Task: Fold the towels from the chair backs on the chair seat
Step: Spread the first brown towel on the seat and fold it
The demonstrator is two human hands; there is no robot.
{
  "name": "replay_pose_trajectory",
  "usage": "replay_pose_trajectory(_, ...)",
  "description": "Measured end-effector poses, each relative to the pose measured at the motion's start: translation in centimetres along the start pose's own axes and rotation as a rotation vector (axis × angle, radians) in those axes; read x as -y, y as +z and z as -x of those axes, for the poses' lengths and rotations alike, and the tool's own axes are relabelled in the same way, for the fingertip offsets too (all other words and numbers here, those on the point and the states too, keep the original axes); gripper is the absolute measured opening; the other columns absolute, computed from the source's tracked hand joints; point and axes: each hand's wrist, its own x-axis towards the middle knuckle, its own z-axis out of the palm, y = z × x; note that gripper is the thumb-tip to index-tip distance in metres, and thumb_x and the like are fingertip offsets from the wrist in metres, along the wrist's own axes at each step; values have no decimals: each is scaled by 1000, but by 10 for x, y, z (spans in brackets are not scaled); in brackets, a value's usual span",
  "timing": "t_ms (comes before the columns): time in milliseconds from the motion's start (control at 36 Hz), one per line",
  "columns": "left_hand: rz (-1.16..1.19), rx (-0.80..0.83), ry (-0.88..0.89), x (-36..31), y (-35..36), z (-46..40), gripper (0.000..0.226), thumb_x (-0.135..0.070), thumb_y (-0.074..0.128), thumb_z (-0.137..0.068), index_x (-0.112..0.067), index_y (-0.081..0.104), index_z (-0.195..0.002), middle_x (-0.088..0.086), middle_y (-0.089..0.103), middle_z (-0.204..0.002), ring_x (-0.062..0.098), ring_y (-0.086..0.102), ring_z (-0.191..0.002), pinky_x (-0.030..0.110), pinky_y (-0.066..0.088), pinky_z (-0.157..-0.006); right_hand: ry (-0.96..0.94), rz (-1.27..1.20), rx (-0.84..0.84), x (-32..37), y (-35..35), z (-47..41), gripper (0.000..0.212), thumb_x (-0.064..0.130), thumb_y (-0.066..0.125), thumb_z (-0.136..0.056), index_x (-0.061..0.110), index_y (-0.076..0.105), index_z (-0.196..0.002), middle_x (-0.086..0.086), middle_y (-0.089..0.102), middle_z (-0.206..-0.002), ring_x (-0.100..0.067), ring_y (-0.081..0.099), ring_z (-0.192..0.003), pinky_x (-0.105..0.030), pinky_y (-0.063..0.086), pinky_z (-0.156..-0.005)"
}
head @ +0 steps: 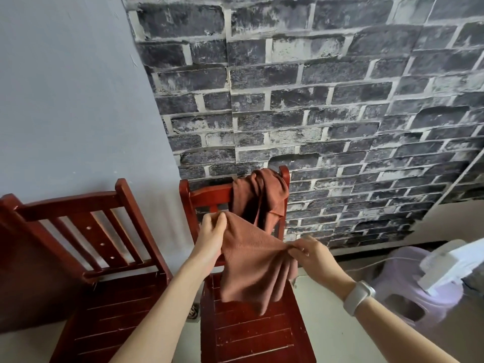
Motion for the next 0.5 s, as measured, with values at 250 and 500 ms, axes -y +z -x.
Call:
replay_pose_trajectory(250, -739, 162, 450, 3, -14, 13, 33, -19, 63, -84, -26, 46, -112, -13, 55, -106, 2, 51, -100, 13, 41, -83, 14, -274, -50, -4, 36, 17, 26, 5, 52, -90, 25, 53, -75, 6, 57, -70, 0, 57, -63, -10, 39, -57)
replay_pose_trajectory(500, -926, 343, 420, 46, 3, 24, 24, -20, 62, -86, -21, 67, -109, -9, 54, -100, 7, 52, -96, 12, 35, -82, 18, -622, 107, 18, 42, 29, 22, 6, 54, -90, 21, 66, -80, 17, 66, -67, 9, 57, -68, -7, 41, -68)
